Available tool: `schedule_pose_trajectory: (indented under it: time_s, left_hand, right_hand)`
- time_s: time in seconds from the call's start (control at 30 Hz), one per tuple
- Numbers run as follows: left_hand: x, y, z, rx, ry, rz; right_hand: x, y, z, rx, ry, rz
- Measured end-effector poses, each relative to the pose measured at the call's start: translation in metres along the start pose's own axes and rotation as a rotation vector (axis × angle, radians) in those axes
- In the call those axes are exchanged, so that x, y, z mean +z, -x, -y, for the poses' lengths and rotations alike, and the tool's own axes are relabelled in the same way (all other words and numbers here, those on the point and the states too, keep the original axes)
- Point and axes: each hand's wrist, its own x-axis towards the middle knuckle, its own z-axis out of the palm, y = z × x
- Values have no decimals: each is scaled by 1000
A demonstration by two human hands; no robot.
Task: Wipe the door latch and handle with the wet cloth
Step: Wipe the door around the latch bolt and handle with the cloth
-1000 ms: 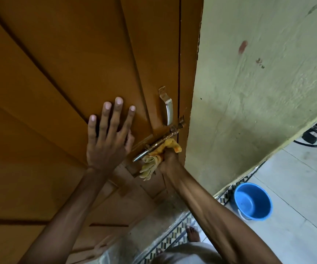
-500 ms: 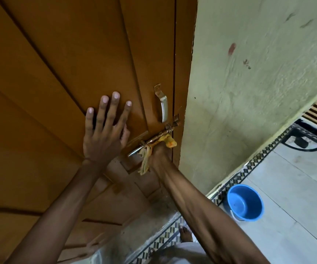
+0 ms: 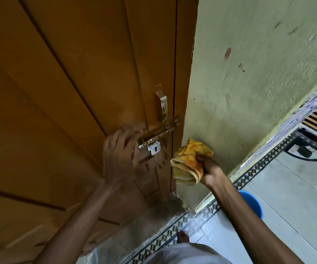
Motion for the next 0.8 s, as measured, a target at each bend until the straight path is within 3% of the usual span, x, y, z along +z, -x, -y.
schedule_pose_trajectory:
  time_s: [0.1, 0.2, 0.27, 0.33, 0.63, 0.73, 0.8]
  left_hand:
    - [15, 38, -17, -11, 181, 235]
    - [47, 66, -26, -490, 436, 520]
    - [67, 65, -32, -868, 756, 477]
    - [78, 52, -40, -1104, 1016, 426]
    - [81, 46, -73, -1374, 1060, 335]
    - [76, 44, -82, -1450, 1131, 310]
    - [70, 34, -84, -1509, 1158, 298]
  right_hand:
    - [-19, -13, -8, -37, 107, -33]
    - [-25, -25, -15, -100, 204, -35]
    - [-23, -31, -17, -128, 281, -43]
    - [-18, -36, -17, -139, 363, -40]
    - [-2, -40, 2, -334, 683, 51]
    - [23, -43, 2, -142, 672, 287]
    - [45, -51, -1, 28, 636, 354]
